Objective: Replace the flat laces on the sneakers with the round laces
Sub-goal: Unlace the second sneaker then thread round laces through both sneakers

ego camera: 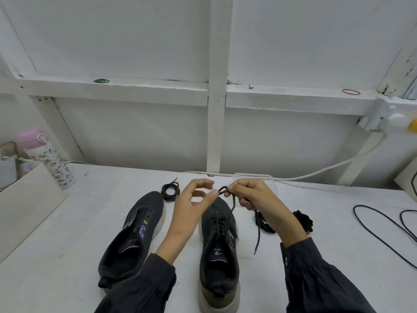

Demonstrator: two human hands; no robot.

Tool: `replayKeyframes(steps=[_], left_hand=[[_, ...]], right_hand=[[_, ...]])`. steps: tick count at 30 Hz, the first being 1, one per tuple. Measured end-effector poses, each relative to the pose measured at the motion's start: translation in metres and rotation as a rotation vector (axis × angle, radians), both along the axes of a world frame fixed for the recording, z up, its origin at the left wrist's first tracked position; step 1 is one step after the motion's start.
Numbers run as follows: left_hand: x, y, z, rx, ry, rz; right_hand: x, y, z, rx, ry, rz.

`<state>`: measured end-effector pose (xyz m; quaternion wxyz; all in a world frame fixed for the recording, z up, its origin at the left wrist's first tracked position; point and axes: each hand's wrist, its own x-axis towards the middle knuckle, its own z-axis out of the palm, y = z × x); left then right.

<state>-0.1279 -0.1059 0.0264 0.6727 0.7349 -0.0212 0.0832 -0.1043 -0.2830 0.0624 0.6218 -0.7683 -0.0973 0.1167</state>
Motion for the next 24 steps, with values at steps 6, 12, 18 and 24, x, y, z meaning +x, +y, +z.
replayKeyframes(steps=[6,12,18,24], left_hand=[[0.003,0.003,-0.002,0.31,-0.183,0.006],[0.01,0.035,-0.015,0.221,-0.088,0.217],[0.003,0.056,-0.029,0.386,0.007,0.424],[-0.001,0.059,-0.044,0.776,0.174,0.132]], right_hand=[[-0.001,-0.004,-0.007,-0.002,-0.001,0.049],[0.0,-0.038,-0.019,-0.059,0.013,-0.01],[0.001,-0.08,-0.046,-0.231,0.122,0.058],[0.004,-0.083,-0.058,-0.611,0.17,0.182]])
